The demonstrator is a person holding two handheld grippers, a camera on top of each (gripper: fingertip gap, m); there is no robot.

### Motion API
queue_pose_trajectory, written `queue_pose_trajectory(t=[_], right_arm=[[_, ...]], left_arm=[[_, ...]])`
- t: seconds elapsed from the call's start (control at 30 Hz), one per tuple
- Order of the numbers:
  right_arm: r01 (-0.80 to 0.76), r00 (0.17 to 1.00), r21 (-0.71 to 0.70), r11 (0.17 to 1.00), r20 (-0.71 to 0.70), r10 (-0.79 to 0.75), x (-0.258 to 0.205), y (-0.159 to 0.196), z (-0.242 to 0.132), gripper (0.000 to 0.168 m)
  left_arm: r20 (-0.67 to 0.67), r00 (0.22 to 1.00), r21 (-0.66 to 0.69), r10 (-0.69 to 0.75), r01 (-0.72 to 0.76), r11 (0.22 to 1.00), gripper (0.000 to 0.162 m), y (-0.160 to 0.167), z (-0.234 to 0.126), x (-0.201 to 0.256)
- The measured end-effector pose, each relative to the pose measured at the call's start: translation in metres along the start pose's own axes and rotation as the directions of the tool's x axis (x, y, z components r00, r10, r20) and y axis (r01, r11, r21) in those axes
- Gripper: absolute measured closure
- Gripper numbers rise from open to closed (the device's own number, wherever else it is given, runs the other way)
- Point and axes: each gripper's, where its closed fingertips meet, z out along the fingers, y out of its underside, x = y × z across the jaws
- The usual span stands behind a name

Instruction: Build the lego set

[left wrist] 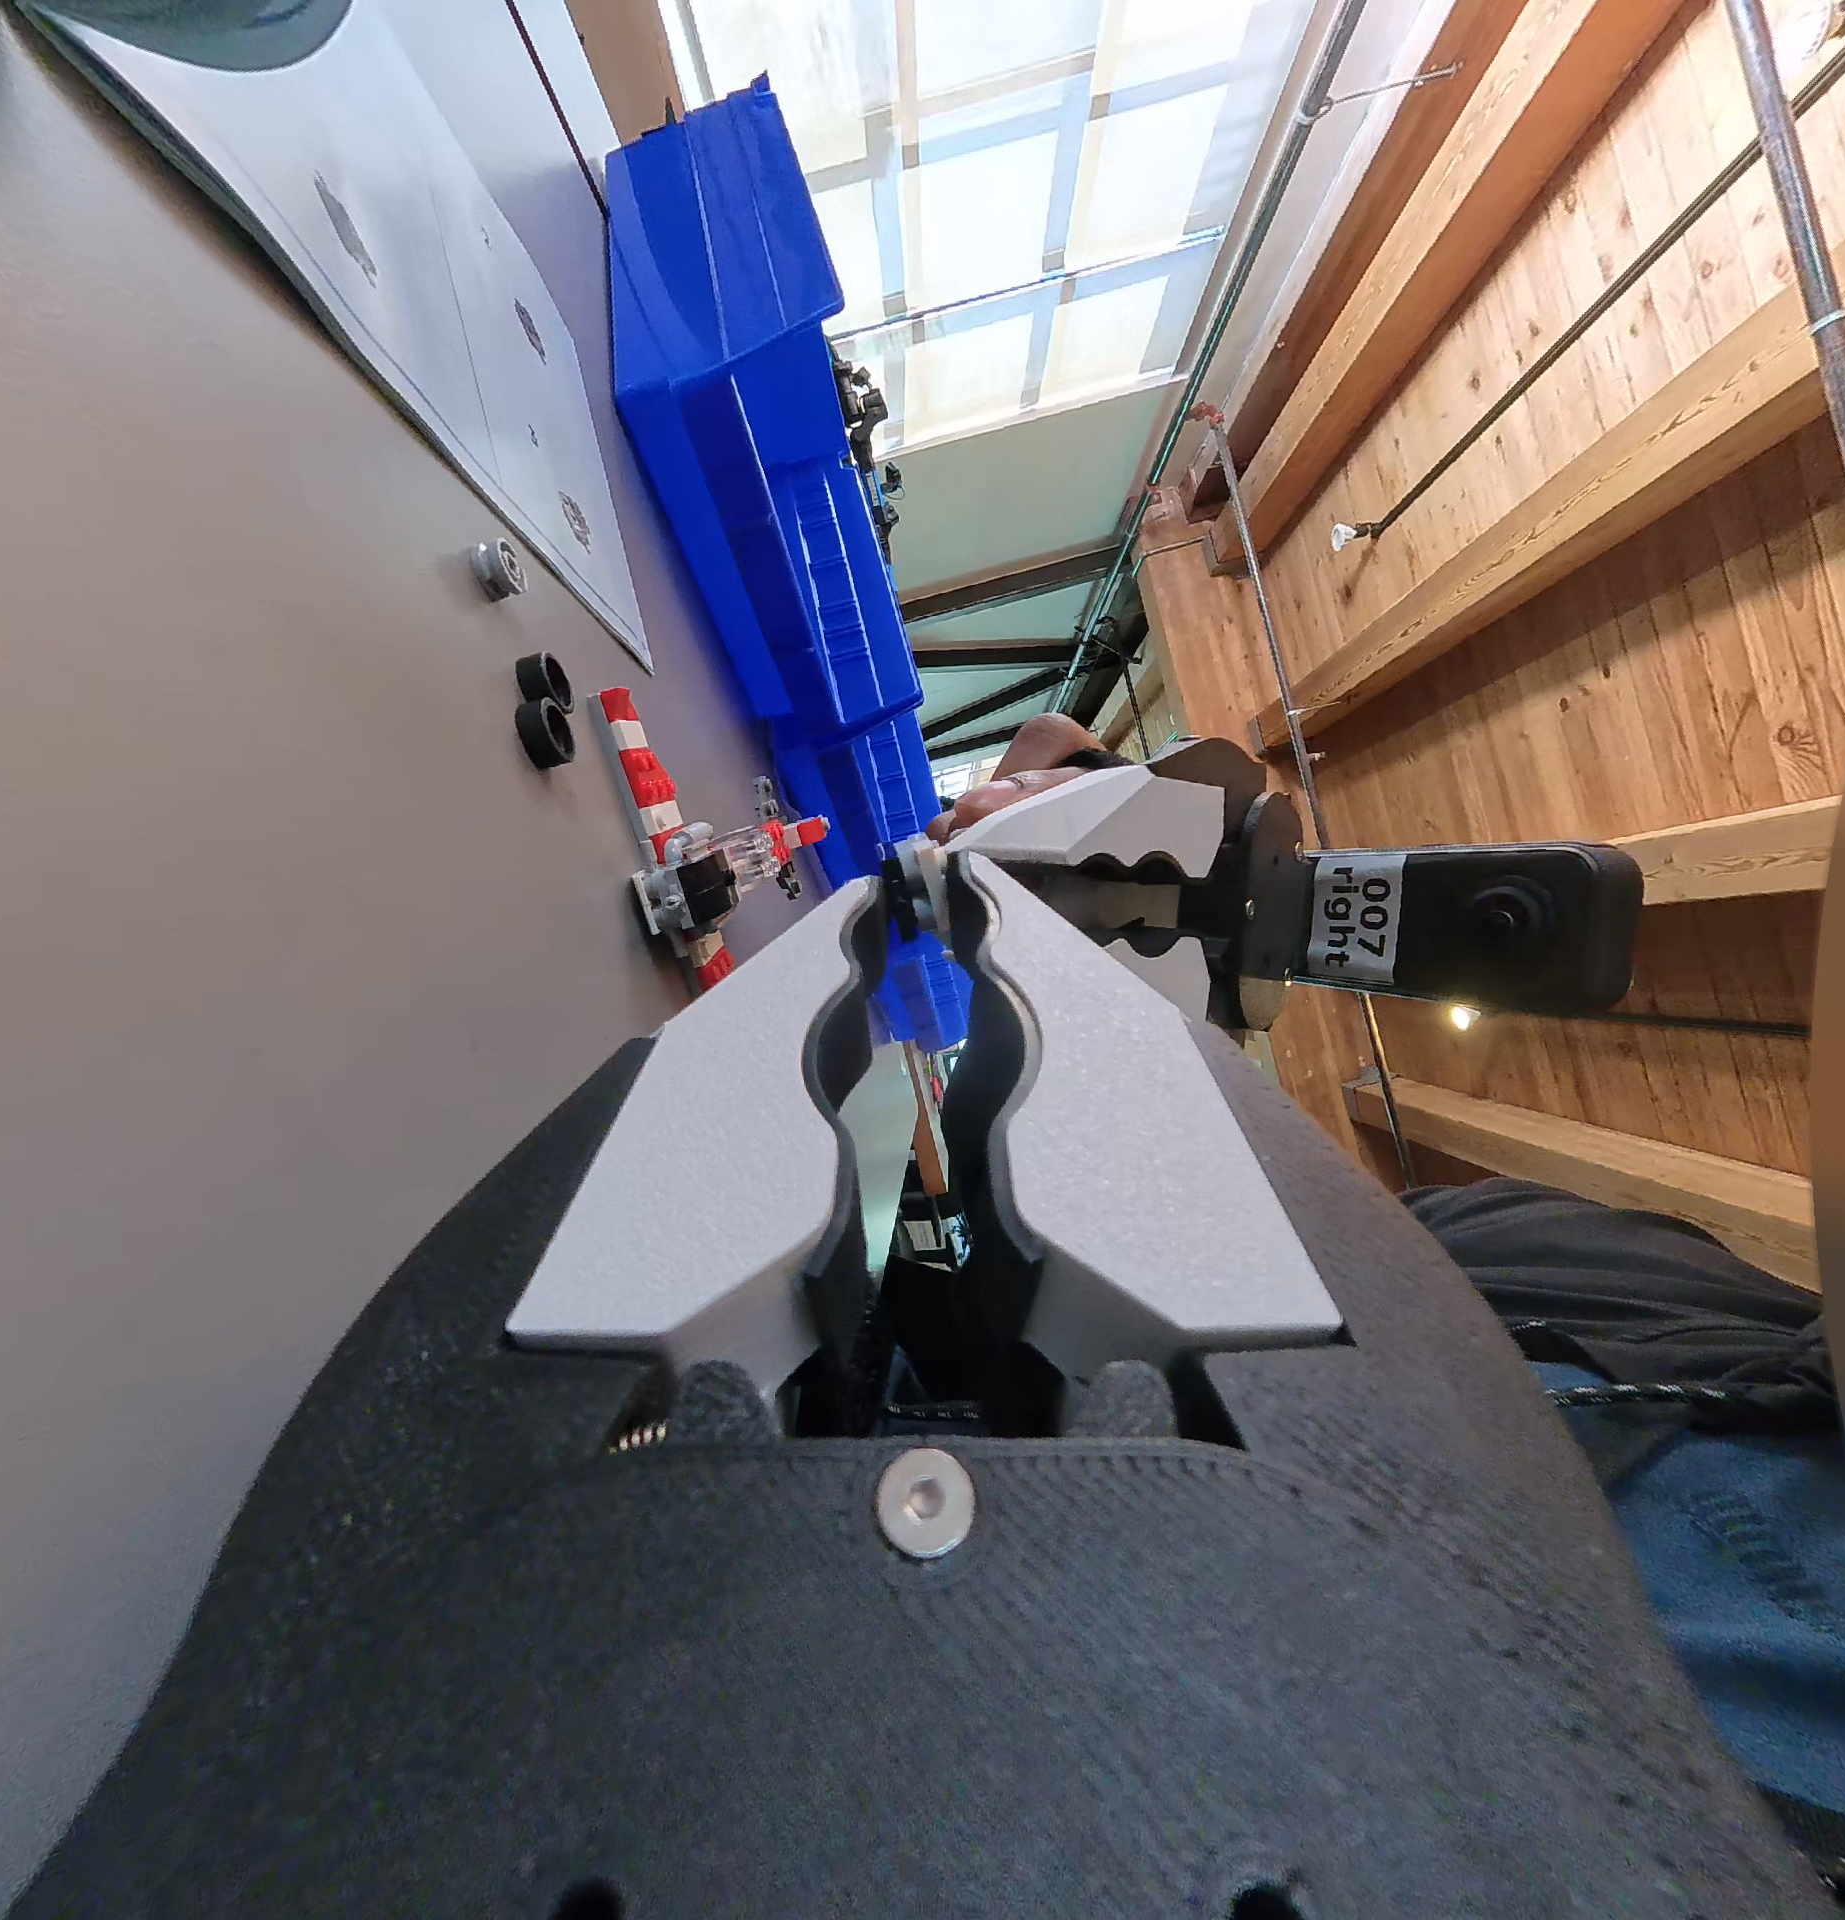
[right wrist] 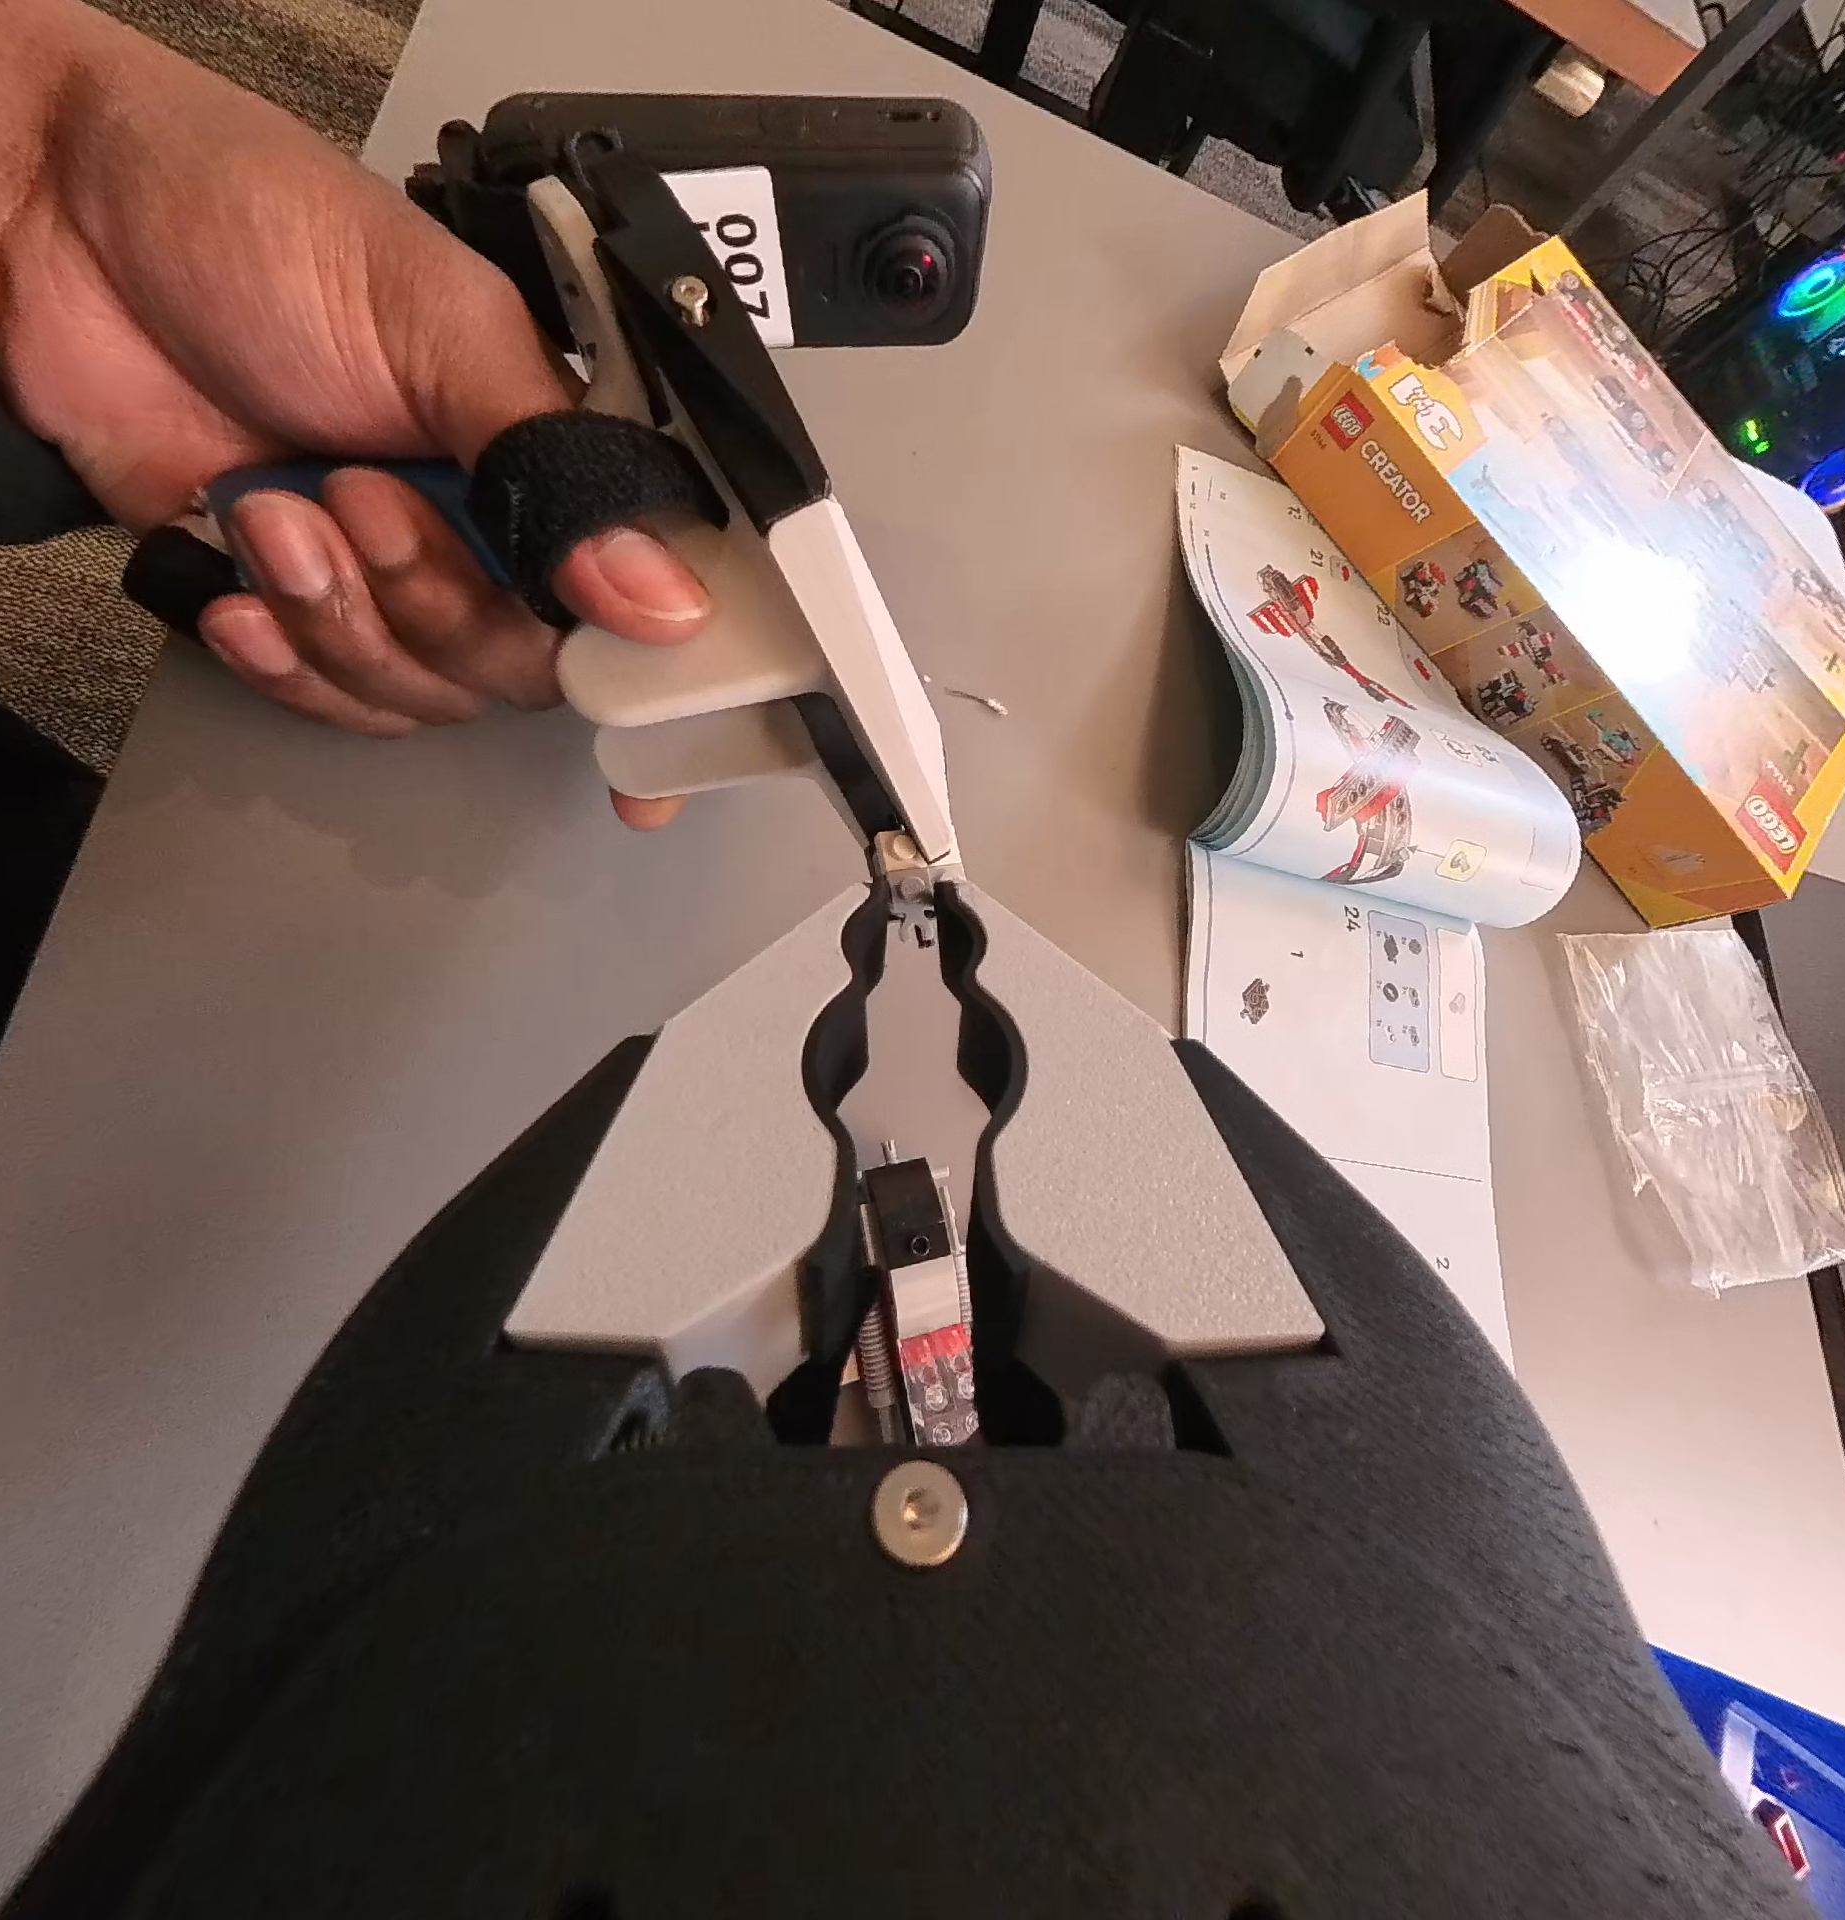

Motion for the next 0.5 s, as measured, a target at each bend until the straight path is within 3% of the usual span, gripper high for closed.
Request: queue_pose_trajectory(t=[0.5], right_arm=[[0.000,1.000,0.006,1.000,-0.005,0.000,0.0006,-0.0007,-0.0002,0.159]], left_arm=[[-0.009,1.000,0.001,-0.006,0.006,1.000,0.152,0.0001,0.0003,0.0007]])
